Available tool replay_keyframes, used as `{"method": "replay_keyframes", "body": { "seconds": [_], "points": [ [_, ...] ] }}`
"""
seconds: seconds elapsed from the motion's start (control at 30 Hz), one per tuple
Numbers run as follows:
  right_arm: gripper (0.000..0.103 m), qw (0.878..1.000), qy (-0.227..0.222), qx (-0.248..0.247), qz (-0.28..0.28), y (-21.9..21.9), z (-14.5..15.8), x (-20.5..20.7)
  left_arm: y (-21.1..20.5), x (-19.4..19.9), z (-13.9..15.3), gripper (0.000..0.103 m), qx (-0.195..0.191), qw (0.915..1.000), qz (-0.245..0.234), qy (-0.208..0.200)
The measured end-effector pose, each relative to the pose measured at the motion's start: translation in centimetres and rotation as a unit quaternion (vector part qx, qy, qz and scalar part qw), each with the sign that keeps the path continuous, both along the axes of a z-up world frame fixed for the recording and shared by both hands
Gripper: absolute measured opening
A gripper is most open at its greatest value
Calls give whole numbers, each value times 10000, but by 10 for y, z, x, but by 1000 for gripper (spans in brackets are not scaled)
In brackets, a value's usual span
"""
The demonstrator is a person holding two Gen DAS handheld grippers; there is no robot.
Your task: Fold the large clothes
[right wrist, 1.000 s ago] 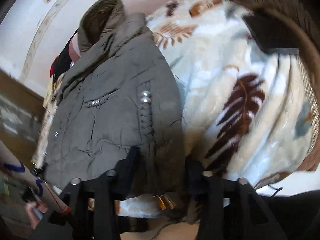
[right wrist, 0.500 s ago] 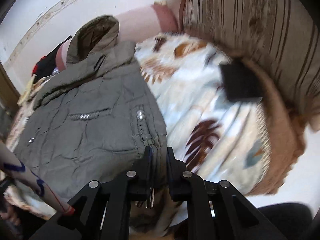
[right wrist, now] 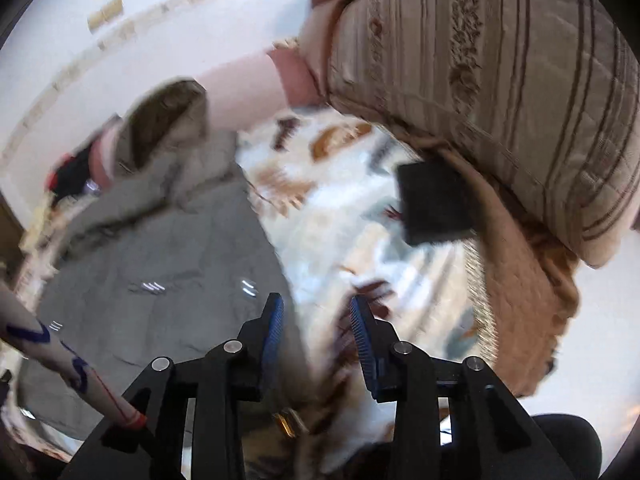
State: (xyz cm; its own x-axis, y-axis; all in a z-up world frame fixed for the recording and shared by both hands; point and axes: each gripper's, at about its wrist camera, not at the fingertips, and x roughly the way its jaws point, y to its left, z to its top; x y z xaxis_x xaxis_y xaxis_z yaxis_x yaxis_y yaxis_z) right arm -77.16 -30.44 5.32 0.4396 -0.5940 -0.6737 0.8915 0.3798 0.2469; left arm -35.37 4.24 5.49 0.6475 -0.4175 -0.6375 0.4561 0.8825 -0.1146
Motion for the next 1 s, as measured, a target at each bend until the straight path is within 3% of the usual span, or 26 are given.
{"method": "replay_keyframes", "body": {
  "seconds": [0.1,0.2,0.3,0.4,0.5,0.7,1.0],
  "points": [
    [38,9986,-30,-10,527,5,6,27,-30,-15,4,46,158,9987,-465,-125],
    [38,9918,47,364,1222,10,-1,78,-71,-32,-2,59,277,9942,-1034,126],
    [38,9856,175,623,1562,17,-16,121,-108,-52,-16,59,500,9896,-1340,120],
    [38,9803,510,511,1840,30,-32,147,-133,-66,-38,59,872,9835,-1581,46],
    [39,9760,807,378,1986,39,-52,153,-143,-72,-59,60,1182,9812,-1527,28],
    [43,9697,1114,-174,2166,49,-65,159,-152,-72,-68,71,1282,9817,-1372,-312],
    [45,9709,1026,-197,2157,48,-66,158,-155,-71,-67,72,1306,9807,-1390,-423]
  ]
}}
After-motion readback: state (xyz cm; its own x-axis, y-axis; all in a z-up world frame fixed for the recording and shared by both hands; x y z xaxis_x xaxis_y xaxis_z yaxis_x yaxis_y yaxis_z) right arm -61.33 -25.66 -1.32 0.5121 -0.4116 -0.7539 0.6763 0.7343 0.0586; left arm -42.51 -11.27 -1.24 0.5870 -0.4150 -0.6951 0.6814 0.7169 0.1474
